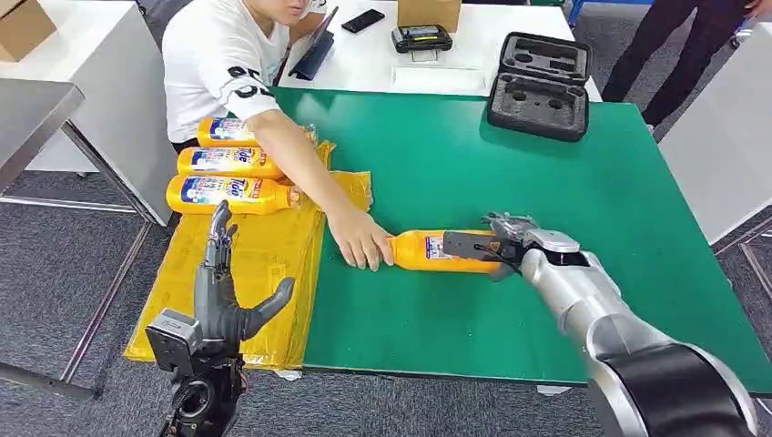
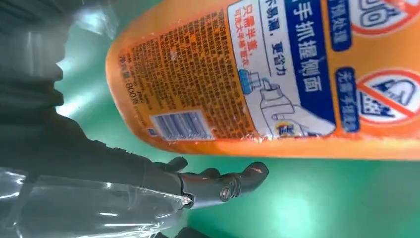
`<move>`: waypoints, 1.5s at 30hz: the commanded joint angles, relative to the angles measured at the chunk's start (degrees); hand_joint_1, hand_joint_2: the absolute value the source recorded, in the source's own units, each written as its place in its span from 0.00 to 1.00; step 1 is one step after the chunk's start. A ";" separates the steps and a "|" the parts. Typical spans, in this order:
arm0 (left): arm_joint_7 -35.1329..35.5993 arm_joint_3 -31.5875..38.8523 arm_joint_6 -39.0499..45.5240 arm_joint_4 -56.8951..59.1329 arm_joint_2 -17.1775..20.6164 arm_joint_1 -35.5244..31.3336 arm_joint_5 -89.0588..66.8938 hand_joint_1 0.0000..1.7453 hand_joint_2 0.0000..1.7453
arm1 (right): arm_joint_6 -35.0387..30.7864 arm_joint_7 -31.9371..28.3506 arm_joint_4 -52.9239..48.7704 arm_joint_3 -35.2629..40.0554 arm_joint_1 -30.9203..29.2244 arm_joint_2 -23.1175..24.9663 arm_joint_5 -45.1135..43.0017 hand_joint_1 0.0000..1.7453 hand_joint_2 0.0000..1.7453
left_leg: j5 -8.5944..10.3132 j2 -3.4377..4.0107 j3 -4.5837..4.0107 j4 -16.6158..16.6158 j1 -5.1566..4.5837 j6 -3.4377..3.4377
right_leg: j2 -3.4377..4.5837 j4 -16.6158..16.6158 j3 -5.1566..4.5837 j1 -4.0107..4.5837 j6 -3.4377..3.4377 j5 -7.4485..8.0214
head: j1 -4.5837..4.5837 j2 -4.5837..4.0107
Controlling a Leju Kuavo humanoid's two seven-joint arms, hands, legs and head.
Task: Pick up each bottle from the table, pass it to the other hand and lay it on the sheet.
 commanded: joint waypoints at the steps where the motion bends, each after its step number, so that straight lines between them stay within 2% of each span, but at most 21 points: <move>1: 0.33 0.47 -0.27 2.87 0.60 -1.60 0.89 0.00 1.00 | -3.16 -1.19 2.81 1.19 0.59 0.71 -0.03 0.00 1.00 | -0.03 -0.04 0.15 -0.05 0.04 -0.06 | -0.04 -0.05 0.16 0.04 -0.07 -0.04 | 0.00 0.00; 4: 0.28 0.56 -0.39 3.13 0.38 -1.46 1.02 0.00 1.00 | -5.63 -1.66 3.02 1.94 0.53 1.72 1.23 0.00 1.00 | -0.15 0.04 0.38 -0.05 0.06 -0.12 | 0.05 -0.05 0.37 0.06 -0.13 -0.13 | 0.00 0.00; 7: 0.28 0.55 -0.32 3.29 0.44 -1.31 1.02 0.00 1.00 | -6.32 -2.12 2.71 2.20 -0.04 2.78 1.65 0.00 1.00 | -0.05 0.06 0.11 -0.03 0.00 -0.05 | 0.06 -0.01 0.09 0.01 -0.06 -0.03 | 0.00 0.00; 8: 0.29 0.54 -0.30 3.29 0.47 -1.15 1.01 0.00 1.00 | -6.28 -2.47 2.72 2.83 -0.23 3.19 2.24 0.00 1.00 | -0.23 0.15 0.44 -0.01 0.05 -0.14 | 0.16 0.01 0.39 0.05 -0.15 -0.18 | 0.00 0.00; 9: 0.29 0.54 -0.29 3.25 0.48 -1.09 1.01 0.00 1.00 | -6.34 -2.47 2.69 2.84 -0.27 3.40 2.27 0.00 1.00 | -0.09 0.10 0.21 -0.04 0.00 -0.07 | 0.11 -0.01 0.16 0.01 -0.08 -0.06 | 0.00 0.00; 13: 0.28 0.30 -0.29 3.13 0.40 -1.07 1.04 0.00 1.00 | -6.34 -4.04 2.81 3.45 -0.22 4.32 2.99 0.00 1.00 | -0.06 0.07 0.16 -0.03 0.02 -0.06 | 0.07 0.00 0.14 0.02 -0.07 -0.05 | 0.02 0.00; 15: 0.36 -0.01 -0.38 3.42 0.36 -1.39 1.03 0.00 1.00 | -6.47 -4.80 2.71 3.70 -0.06 4.87 3.36 0.00 1.00 | -0.20 0.20 0.44 -0.03 0.05 -0.14 | 0.20 0.00 0.37 0.05 -0.15 -0.14 | 0.02 0.00; 19: 0.41 -0.36 -0.36 3.62 0.40 -1.59 1.01 0.00 1.00 | -5.73 -6.08 2.69 3.44 0.12 5.26 3.12 0.00 1.00 | -0.04 0.02 0.14 -0.04 0.02 -0.05 | 0.02 -0.02 0.13 0.02 -0.06 -0.04 | 0.00 0.00; 22: 0.41 -0.36 -0.36 3.62 0.40 -1.59 1.01 0.00 1.00 | -5.73 -6.08 2.69 3.44 0.12 5.26 3.12 0.00 1.00 | -0.06 0.00 0.15 -0.02 0.02 -0.06 | 0.00 0.00 0.15 0.02 -0.07 -0.07 | 0.02 0.00; 23: 0.41 -0.36 -0.36 3.62 0.40 -1.59 1.01 0.00 1.00 | -5.73 -6.08 2.69 3.44 0.12 5.26 3.12 0.00 1.00 | -0.22 0.04 0.46 0.00 0.07 -0.13 | 0.04 0.00 0.46 0.07 -0.16 -0.21 | 0.00 0.00; 24: 0.41 -0.36 -0.36 3.62 0.40 -1.59 1.01 0.00 1.00 | -5.73 -6.08 2.69 3.44 0.12 5.26 3.12 0.00 1.00 | -0.07 0.00 0.21 -0.05 0.02 -0.07 | 0.00 -0.02 0.20 0.02 -0.08 -0.08 | 0.00 0.00; 29: 0.67 -0.53 -0.51 3.91 0.59 -1.87 0.98 0.00 1.00 | -3.76 -6.66 3.01 3.07 0.42 5.16 2.77 0.00 1.00 | -0.11 0.02 0.30 -0.05 0.04 -0.09 | 0.02 -0.02 0.29 0.04 -0.11 -0.12 | 0.02 0.00; 30: 0.69 -0.55 -0.50 4.06 0.59 -2.00 0.98 0.00 1.00 | -3.28 -6.90 3.09 2.88 0.57 5.06 2.57 0.05 1.00 | -0.16 0.00 0.42 -0.06 0.06 -0.12 | 0.01 -0.04 0.41 0.06 -0.14 -0.16 | 0.00 0.00; 31: 0.73 -0.57 -0.54 4.07 0.58 -1.99 0.99 0.00 1.00 | -2.45 -7.30 3.15 2.77 0.70 4.99 2.42 0.53 1.00 | -0.04 -0.05 0.15 -0.05 0.02 -0.06 | -0.05 -0.03 0.16 0.02 -0.07 -0.06 | 0.00 0.00; 32: 0.83 -0.46 -0.58 3.87 0.50 -1.78 0.99 0.00 1.00 | -1.95 -7.26 3.05 2.56 0.91 4.95 2.27 0.86 1.00 | -0.09 -0.06 0.28 -0.06 0.04 -0.09 | -0.06 -0.04 0.29 0.04 -0.10 -0.11 | 0.02 0.00; 33: 1.04 -0.47 -0.81 3.65 0.48 -1.55 0.97 0.00 1.00 | -1.06 -7.30 3.17 2.38 1.05 4.96 2.09 0.97 1.00 | -0.07 -0.05 0.25 -0.06 0.02 -0.08 | -0.05 -0.04 0.25 0.03 -0.09 -0.10 | 0.00 0.00; 34: 1.09 -0.43 -0.84 3.53 0.36 -1.45 0.94 0.00 1.00 | -0.84 -7.33 3.15 2.29 1.15 4.94 2.02 1.00 1.00 | -0.05 -0.04 0.19 -0.05 0.01 -0.05 | -0.04 -0.03 0.19 0.01 -0.07 -0.07 | 0.02 0.00; 45: 1.55 -0.16 -1.01 2.78 0.02 -0.87 0.45 0.00 1.00 | 0.37 -7.15 3.16 1.90 1.10 5.13 1.76 1.00 1.00 | -0.07 -0.03 0.27 -0.06 0.04 -0.08 | -0.03 -0.05 0.27 0.04 -0.09 -0.09 | 0.02 0.00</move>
